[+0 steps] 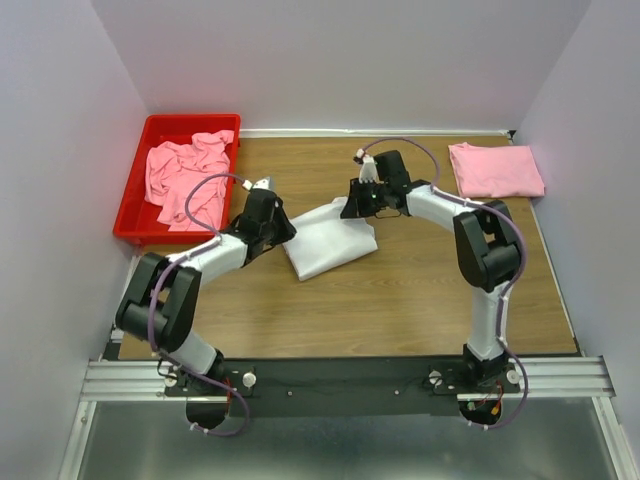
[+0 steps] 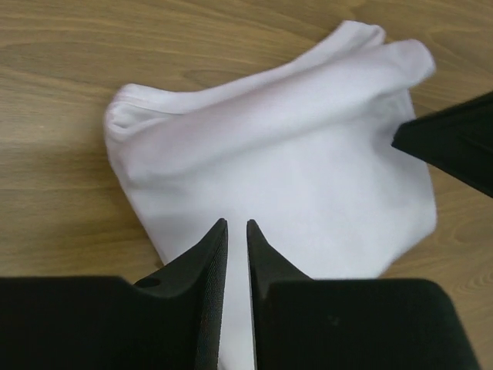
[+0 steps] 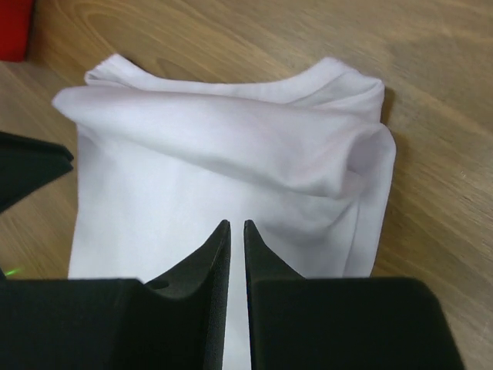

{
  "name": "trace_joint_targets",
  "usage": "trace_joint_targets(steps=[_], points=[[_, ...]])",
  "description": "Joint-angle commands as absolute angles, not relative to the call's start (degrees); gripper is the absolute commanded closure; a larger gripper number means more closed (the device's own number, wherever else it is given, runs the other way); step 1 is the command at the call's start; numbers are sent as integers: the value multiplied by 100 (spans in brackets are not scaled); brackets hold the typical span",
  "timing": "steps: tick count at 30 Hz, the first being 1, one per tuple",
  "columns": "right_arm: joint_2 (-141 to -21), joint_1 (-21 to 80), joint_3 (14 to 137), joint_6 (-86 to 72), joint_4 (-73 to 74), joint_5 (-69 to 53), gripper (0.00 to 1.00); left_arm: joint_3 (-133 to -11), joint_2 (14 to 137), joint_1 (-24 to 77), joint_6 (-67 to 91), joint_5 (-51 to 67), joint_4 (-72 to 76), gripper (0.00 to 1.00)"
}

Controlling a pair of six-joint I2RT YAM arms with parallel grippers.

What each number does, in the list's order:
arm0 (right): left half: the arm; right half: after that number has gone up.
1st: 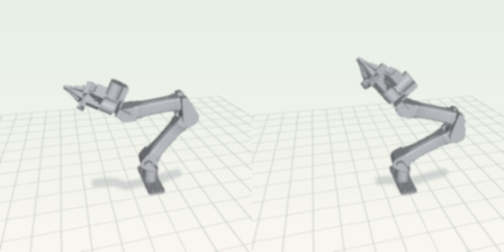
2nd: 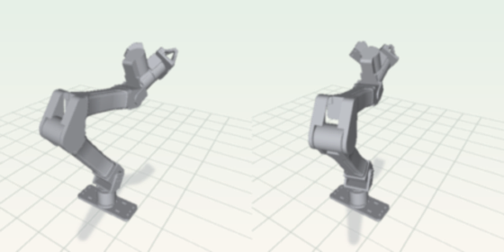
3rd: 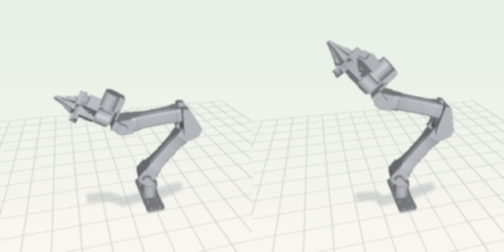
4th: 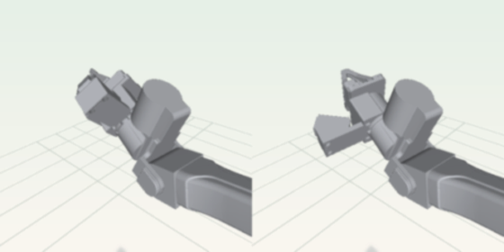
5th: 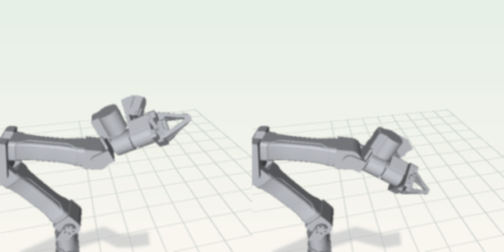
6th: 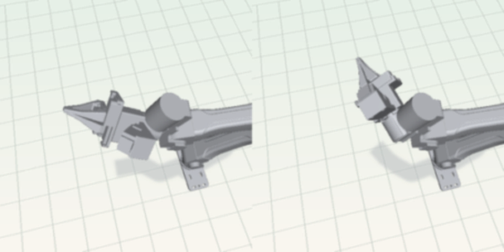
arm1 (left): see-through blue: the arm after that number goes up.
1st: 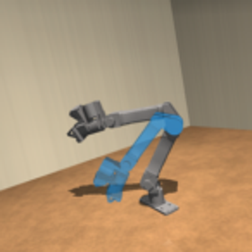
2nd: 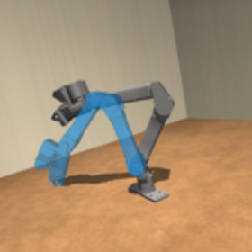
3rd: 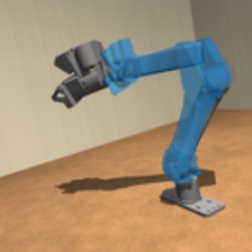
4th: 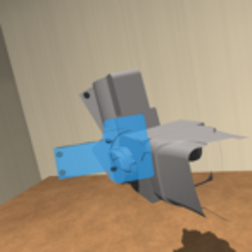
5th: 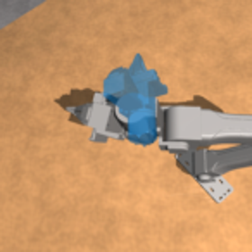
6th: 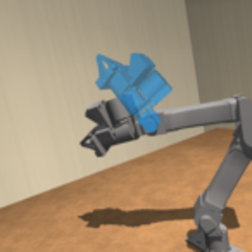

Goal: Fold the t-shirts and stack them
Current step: Fold the tshirt

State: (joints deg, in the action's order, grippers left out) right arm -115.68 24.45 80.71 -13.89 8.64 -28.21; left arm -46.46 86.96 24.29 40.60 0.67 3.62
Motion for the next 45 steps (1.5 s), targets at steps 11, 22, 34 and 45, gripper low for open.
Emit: trace_joint_targets(steps=[11,22,34,45], points=[[-12972,1873,9342,-1889,703,-3788,75,-5572,10617,1477,4122,993,1055,80],[-13833,1310,9457,-3111,114,-4315,75,-5493,10802,1274,4052,1116,1055,79],[-12753,1248,9158,-3076,-235,-4796,72,-5765,10046,1213,3771,1335,739,63],[-13385,1617,9141,-3924,-1939,-6020,71,-5625,10291,1248,3867,1248,975,73]])
